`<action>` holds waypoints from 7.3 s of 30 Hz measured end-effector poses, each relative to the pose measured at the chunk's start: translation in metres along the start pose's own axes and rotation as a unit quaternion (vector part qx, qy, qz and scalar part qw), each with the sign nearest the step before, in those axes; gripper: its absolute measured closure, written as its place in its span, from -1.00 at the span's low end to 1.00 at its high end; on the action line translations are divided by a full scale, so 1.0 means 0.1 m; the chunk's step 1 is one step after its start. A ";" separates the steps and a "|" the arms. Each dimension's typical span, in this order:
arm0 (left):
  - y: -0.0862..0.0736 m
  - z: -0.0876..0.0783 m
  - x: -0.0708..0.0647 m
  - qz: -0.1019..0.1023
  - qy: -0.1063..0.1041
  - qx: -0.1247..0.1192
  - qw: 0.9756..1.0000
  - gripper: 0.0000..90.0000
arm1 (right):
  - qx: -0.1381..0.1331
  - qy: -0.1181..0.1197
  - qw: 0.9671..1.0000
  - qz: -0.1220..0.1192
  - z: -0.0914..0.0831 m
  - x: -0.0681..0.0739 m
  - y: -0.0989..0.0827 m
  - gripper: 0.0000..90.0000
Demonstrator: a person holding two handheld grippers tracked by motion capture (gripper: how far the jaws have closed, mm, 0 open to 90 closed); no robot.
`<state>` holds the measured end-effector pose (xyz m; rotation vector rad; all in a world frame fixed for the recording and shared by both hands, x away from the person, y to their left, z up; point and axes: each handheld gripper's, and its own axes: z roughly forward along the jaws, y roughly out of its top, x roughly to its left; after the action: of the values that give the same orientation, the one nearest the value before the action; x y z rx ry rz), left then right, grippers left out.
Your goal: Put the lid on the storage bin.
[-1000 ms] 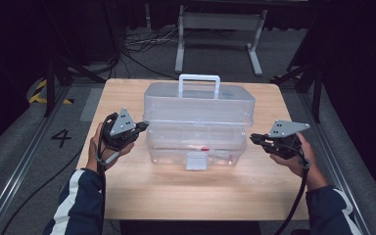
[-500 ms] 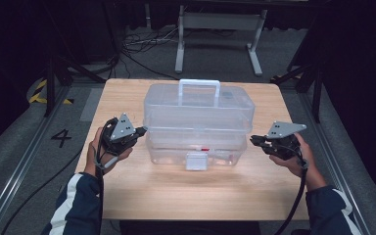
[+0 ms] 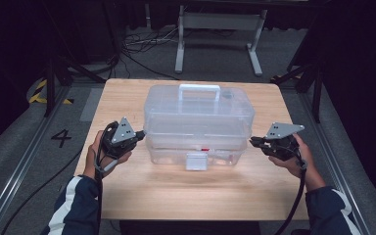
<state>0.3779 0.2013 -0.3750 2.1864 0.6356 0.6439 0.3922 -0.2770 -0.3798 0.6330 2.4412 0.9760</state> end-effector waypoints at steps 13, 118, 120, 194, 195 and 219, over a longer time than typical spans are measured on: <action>-0.08 0.08 -0.05 0.010 -0.004 0.036 0.999 1.00 | 0.005 0.006 1.000 -0.005 0.01 0.03 0.00 0.87; -0.78 0.00 -0.21 0.017 -0.007 0.133 0.991 0.26 | 0.090 -0.029 0.995 -0.033 -0.01 0.21 -0.36 0.15; -0.82 -0.02 -0.20 0.017 -0.006 0.140 0.990 0.21 | 0.094 -0.033 0.994 -0.033 0.00 0.22 -0.39 0.12; -1.56 -0.20 -0.10 -0.141 -0.037 0.091 0.985 -0.64 | 0.021 -0.060 0.976 0.210 -0.23 0.07 -1.72 -0.52; -1.56 -0.20 -0.10 -0.141 -0.037 0.091 0.985 -0.64 | 0.022 -0.060 0.976 0.210 -0.23 0.07 -1.72 -0.52; -1.56 -0.20 -0.10 -0.142 -0.037 0.091 0.985 -0.65 | 0.021 -0.060 0.976 0.210 -0.23 0.07 -1.72 -0.52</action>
<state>0.3218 0.2973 -0.4861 2.2157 0.9767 0.3648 0.3313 -0.3961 -0.4900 1.2232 2.2710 1.0051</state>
